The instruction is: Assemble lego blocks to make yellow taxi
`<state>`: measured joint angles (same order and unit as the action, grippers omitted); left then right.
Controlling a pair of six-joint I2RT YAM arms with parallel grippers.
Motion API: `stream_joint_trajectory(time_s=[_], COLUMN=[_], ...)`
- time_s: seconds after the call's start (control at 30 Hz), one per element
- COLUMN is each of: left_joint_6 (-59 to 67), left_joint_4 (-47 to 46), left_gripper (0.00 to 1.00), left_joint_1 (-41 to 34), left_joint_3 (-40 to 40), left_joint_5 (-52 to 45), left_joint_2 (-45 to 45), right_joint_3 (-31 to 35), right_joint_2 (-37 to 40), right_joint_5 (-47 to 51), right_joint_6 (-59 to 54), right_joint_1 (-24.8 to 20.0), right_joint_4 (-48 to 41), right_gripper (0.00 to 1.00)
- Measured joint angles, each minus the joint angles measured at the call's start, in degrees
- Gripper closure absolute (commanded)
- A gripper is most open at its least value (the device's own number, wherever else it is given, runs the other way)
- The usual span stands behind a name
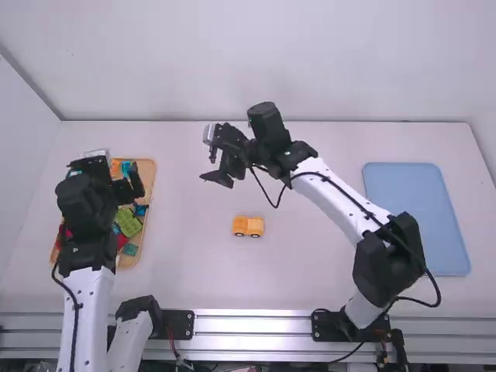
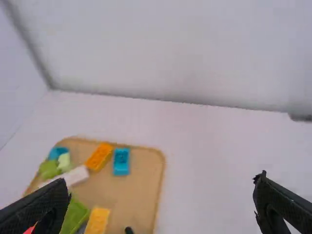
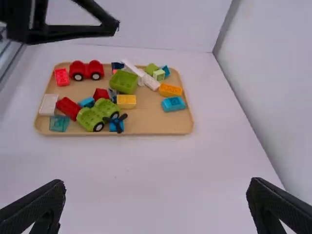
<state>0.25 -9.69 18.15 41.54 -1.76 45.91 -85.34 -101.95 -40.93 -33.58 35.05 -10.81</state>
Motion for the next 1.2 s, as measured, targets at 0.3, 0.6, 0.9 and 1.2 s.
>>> stream_joint_trajectory(time_s=[0.3, 0.6, 0.9, 1.2], left_joint_6=[-10.23, -6.25, -0.31, 1.75], left_joint_4=[-12.24, -26.14, -45.99, -47.91], left_gripper=[0.01, 0.01, 0.01, 0.27], left_joint_1=[8.39, 14.51, 13.27, 13.29], left_joint_3=[3.87, 25.46, 51.3, 54.45], left_joint_5=[8.04, 0.42, -1.27, -1.49], left_joint_2=[2.82, 24.0, 52.76, 65.9], right_joint_3=[-4.85, -5.9, -5.9, -5.9], right_joint_2=[-5.27, -5.27, -5.25, -5.25], right_joint_5=[1.03, 1.7, 2.38, 2.56], right_joint_6=[-0.02, -0.79, -1.07, -1.03], right_joint_1=[2.01, 1.4, 1.14, 1.16], right_joint_4=[-3.87, -4.13, -4.59, -4.52], right_gripper=[0.01, 0.01, 0.01, 0.01])
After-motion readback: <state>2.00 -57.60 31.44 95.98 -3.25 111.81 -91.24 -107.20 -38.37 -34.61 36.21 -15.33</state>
